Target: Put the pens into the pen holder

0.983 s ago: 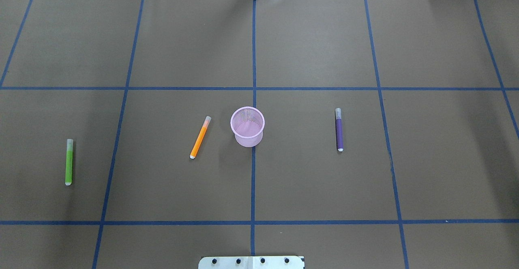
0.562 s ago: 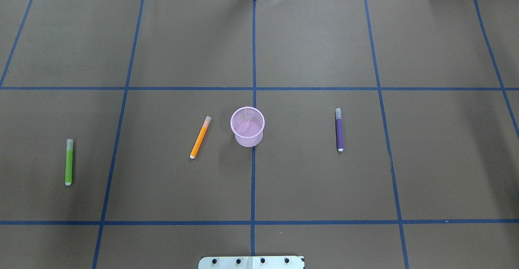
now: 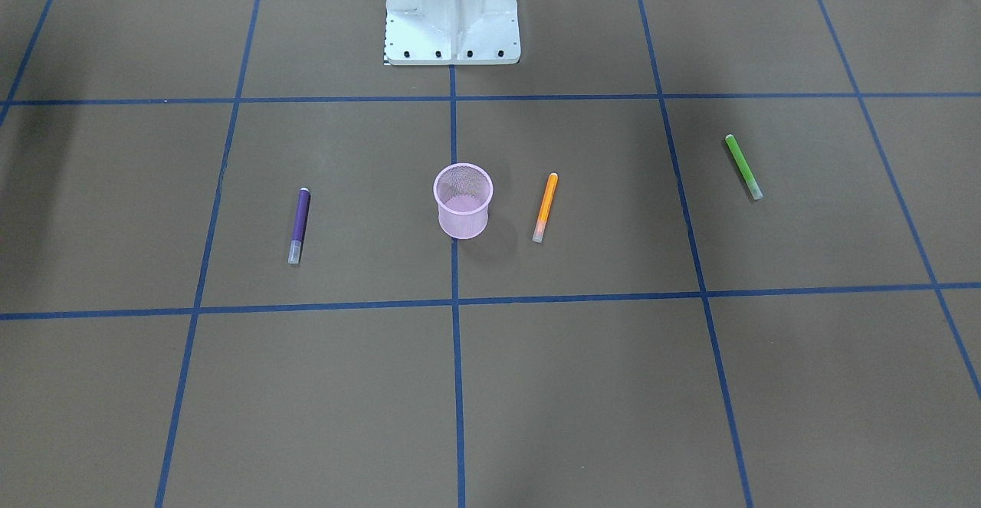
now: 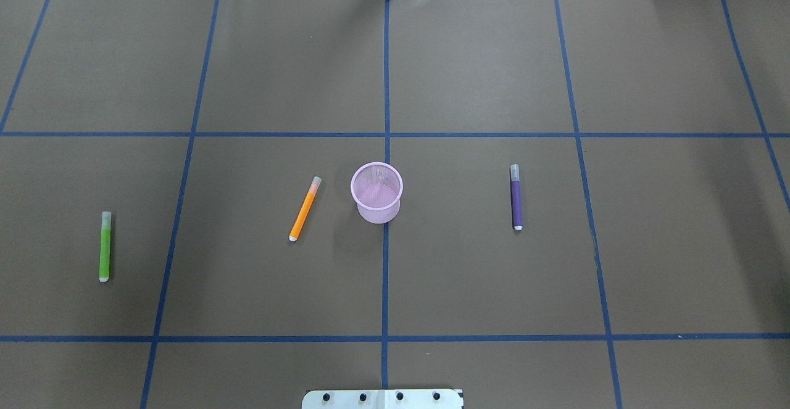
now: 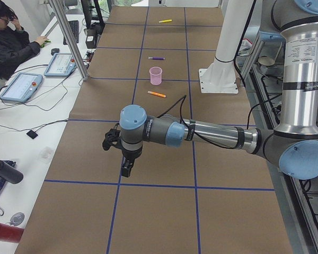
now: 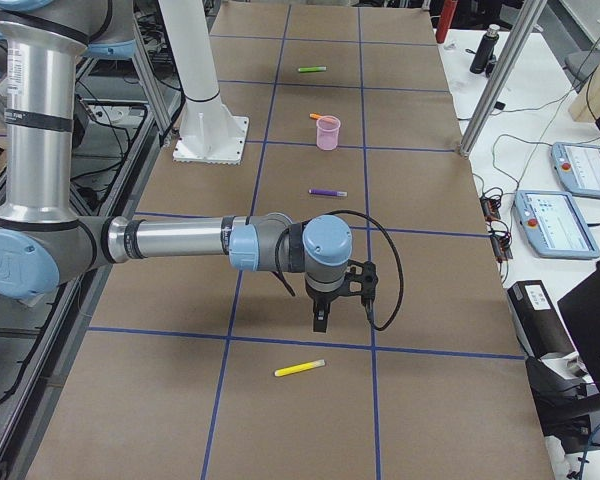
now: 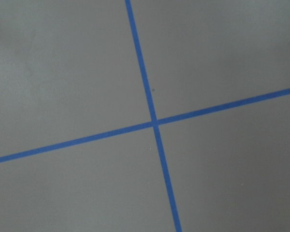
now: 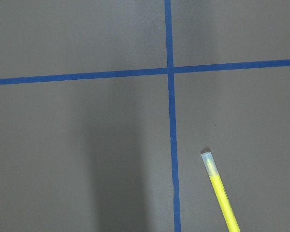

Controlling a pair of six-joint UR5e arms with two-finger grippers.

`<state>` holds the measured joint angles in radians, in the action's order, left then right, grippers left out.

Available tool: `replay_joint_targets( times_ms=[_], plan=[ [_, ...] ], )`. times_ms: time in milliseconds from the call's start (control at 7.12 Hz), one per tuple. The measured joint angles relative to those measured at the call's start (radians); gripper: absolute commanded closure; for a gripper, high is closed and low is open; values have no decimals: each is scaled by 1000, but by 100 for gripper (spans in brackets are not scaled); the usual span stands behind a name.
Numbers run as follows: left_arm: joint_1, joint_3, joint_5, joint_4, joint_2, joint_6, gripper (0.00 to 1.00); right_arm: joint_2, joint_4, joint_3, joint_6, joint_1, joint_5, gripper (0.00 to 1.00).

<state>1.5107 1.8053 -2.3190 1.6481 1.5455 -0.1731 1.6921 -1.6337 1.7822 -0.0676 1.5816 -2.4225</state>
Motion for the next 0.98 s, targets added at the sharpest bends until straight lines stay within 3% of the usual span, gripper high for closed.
replay_joint_targets(
  times_ms=[281,421,702,983],
  plan=[
    [-131,89,-28,25,-4,-339,1,1,0,4,1,0,0,0],
    [-227,151,15,49,-19,-495,1,3,0,7,1,0,1,0],
    [-486,216,211,145,-51,-814,1,1,0,8,-2,-1,10,0],
    [-672,191,351,265,-60,-1040,1,-1,-4,8,-6,-4,26,0]
  ],
)
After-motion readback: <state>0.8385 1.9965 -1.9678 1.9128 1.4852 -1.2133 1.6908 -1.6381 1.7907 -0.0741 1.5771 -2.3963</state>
